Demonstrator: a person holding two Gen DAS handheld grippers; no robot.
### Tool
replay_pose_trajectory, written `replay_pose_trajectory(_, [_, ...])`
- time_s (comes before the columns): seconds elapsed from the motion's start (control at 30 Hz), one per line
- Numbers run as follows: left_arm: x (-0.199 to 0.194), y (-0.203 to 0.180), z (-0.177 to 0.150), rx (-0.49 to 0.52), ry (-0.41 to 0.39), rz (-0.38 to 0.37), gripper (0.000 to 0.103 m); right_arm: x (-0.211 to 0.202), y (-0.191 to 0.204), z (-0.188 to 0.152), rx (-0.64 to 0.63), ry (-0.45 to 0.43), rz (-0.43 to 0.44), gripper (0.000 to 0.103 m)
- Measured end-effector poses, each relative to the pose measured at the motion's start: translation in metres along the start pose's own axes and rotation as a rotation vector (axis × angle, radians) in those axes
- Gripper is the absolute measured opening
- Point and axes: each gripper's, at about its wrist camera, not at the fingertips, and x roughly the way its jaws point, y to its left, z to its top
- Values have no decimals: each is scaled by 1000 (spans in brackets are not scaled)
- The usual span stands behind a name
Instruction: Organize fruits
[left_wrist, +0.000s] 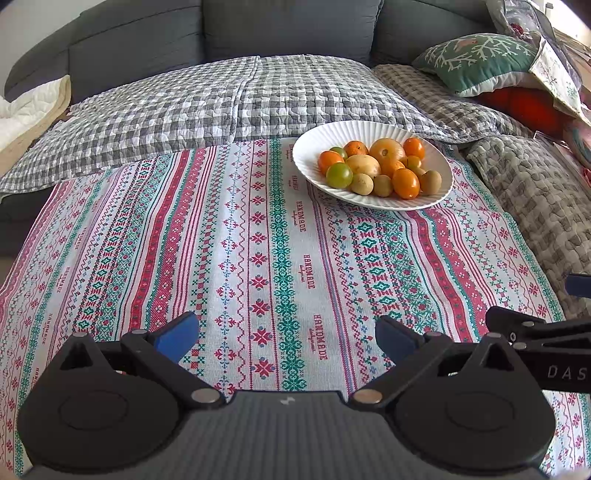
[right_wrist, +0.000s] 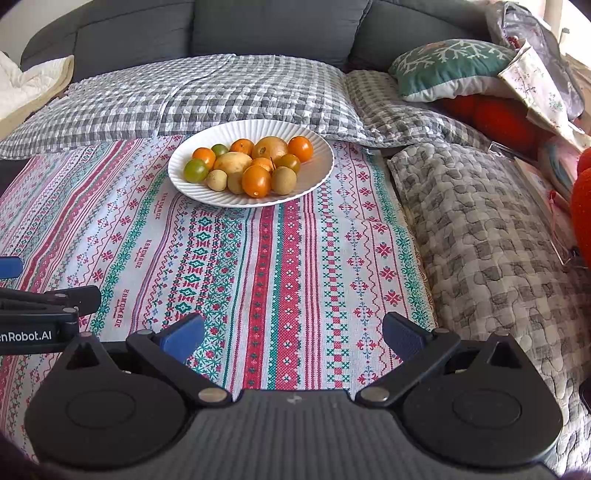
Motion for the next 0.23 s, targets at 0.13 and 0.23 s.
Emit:
replay_pose_trajectory(0.13, [0, 1, 0, 0, 4, 6, 95, 0, 0, 0, 0, 0, 0, 103])
replay_pose_trajectory(0.23, [2, 1, 0, 4, 8, 2, 95, 0, 0, 0, -1, 1, 1, 103])
